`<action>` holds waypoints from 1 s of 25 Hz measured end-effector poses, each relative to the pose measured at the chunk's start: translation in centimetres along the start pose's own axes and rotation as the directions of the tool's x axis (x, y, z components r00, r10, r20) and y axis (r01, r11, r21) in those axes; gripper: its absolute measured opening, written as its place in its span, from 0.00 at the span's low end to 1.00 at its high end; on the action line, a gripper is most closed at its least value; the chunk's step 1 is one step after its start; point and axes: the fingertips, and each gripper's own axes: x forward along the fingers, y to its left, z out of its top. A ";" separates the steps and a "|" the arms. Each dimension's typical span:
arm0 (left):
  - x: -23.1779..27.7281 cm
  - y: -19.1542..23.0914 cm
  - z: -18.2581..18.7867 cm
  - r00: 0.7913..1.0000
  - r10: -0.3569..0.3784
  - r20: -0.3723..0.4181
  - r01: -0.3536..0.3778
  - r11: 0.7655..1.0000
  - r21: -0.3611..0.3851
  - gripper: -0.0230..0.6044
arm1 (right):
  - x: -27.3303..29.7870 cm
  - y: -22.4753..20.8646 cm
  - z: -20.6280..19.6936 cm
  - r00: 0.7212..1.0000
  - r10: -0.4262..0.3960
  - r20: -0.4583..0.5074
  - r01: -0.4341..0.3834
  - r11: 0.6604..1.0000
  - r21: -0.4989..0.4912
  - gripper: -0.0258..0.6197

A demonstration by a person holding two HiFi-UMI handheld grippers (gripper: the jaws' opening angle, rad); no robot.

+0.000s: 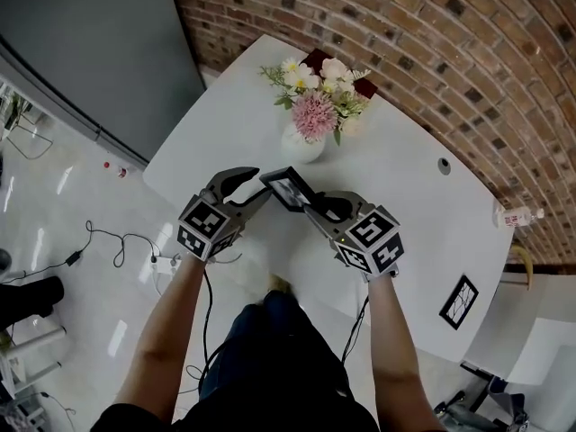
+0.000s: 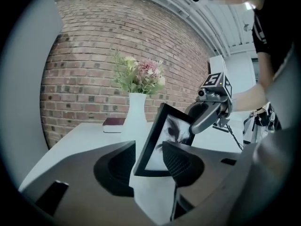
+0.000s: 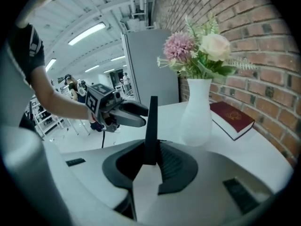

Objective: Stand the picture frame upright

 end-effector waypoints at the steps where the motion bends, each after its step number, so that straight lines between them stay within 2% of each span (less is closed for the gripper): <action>1: 0.3 0.1 0.1 1.000 -0.013 -0.002 0.013 1.000 0.019 0.34 | 0.1 -0.2 0.1 1.000 0.010 -0.014 -0.010 1.000 -0.021 0.15; 4: 1.4 0.1 0.3 0.998 -0.058 -0.008 0.059 0.997 0.058 0.37 | 0.3 -0.6 0.4 0.998 0.042 -0.054 -0.046 0.996 -0.081 0.15; 11: 2.9 -0.4 1.2 0.986 -0.168 -0.013 0.168 0.978 0.119 0.37 | 0.6 -1.8 0.7 0.981 0.085 -0.176 -0.124 0.967 -0.221 0.15; 14: 3.7 -0.4 1.1 0.984 -0.171 -0.045 0.177 0.967 0.183 0.30 | 1.0 -2.5 1.1 0.971 0.086 -0.222 -0.146 0.951 -0.271 0.15; 17: 4.1 -0.3 1.0 0.982 -0.181 -0.048 0.187 0.963 0.195 0.23 | 1.3 -3.2 1.3 0.965 0.082 -0.249 -0.157 0.941 -0.300 0.15; 19: 4.3 -0.1 0.9 0.981 -0.187 -0.040 0.192 0.964 0.186 0.22 | 1.3 -3.7 1.5 0.968 0.075 -0.239 -0.148 0.941 -0.306 0.15; 22: 4.4 0.3 0.8 0.981 -0.191 -0.030 0.194 0.965 0.175 0.21 | 1.5 -4.6 2.2 0.984 0.034 -0.176 -0.087 0.950 -0.301 0.16; 25: 4.5 0.6 0.5 0.982 -0.185 -0.024 0.186 0.969 0.165 0.20 | 1.7 -5.3 2.6 0.997 0.001 -0.083 -0.021 0.971 -0.239 0.18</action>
